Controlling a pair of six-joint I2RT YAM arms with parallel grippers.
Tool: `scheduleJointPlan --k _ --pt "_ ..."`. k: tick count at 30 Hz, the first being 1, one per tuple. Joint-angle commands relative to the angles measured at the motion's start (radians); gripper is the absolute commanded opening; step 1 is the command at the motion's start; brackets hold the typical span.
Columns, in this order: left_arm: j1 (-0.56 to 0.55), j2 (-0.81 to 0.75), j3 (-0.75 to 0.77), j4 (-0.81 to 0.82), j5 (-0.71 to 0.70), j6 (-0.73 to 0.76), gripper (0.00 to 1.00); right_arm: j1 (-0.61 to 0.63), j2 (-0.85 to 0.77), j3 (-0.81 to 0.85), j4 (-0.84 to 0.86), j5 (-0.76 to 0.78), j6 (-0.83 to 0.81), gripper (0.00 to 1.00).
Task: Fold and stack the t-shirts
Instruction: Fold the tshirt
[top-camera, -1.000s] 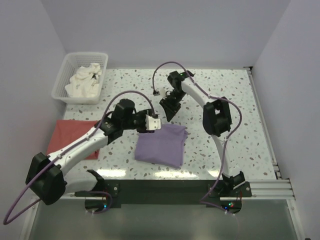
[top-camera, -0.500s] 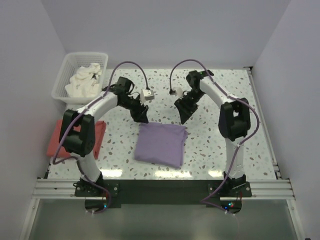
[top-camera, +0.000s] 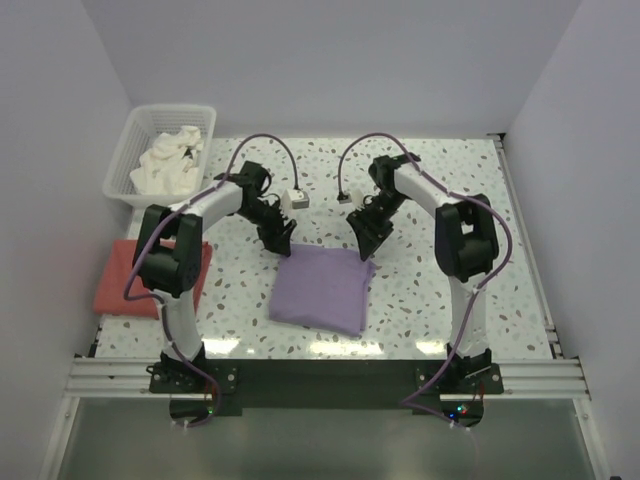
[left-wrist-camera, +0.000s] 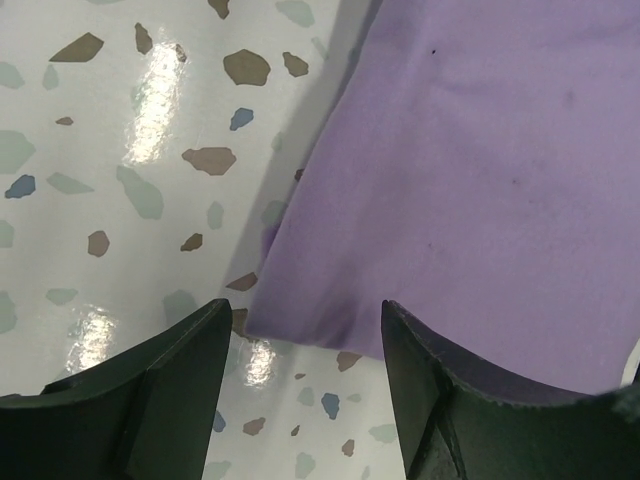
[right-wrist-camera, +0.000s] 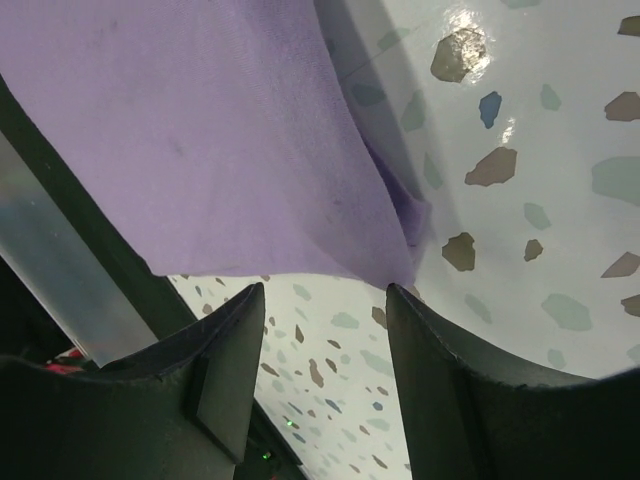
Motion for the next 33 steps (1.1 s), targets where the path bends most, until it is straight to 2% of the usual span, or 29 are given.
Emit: scheduleJointPlan --k 1,12,15,16,21,25,26,27,31,32,33 --pt "0.024 -0.002 0.019 0.03 -0.028 0.0 0.67 -0.008 0.006 0.007 0.041 -0.004 0.027 0.55" --pt "0.027 0.044 0.057 -0.045 0.067 0.058 0.55 -0.01 0.063 0.047 0.01 0.004 0.001 0.56" --pt "0.027 0.055 0.062 -0.053 0.082 0.064 0.47 -0.01 0.078 0.05 0.02 0.016 0.001 0.56" --pt "0.027 0.053 0.068 -0.059 0.088 0.068 0.4 -0.01 0.083 0.05 0.023 0.021 0.002 0.56" --pt "0.021 0.038 0.086 -0.085 0.139 0.104 0.23 -0.01 0.089 0.057 0.038 0.029 0.001 0.53" --pt "-0.007 0.016 0.122 -0.145 0.199 0.143 0.07 -0.01 0.098 0.063 0.038 0.03 -0.015 0.41" --pt "-0.011 0.001 0.122 -0.144 0.216 0.141 0.05 -0.008 0.098 0.063 0.038 0.035 -0.018 0.33" --pt "-0.028 -0.004 0.123 -0.133 0.219 0.137 0.02 -0.01 0.098 0.061 0.043 0.036 -0.021 0.3" --pt "-0.073 -0.01 0.125 -0.105 0.231 0.115 0.0 -0.01 0.097 0.066 0.044 0.044 -0.033 0.09" --pt "-0.079 -0.005 0.123 -0.099 0.23 0.109 0.0 -0.01 0.097 0.064 0.043 0.045 -0.035 0.0" --pt "-0.085 0.005 0.12 -0.09 0.228 0.094 0.0 -0.01 0.097 0.066 0.038 0.047 -0.038 0.0"
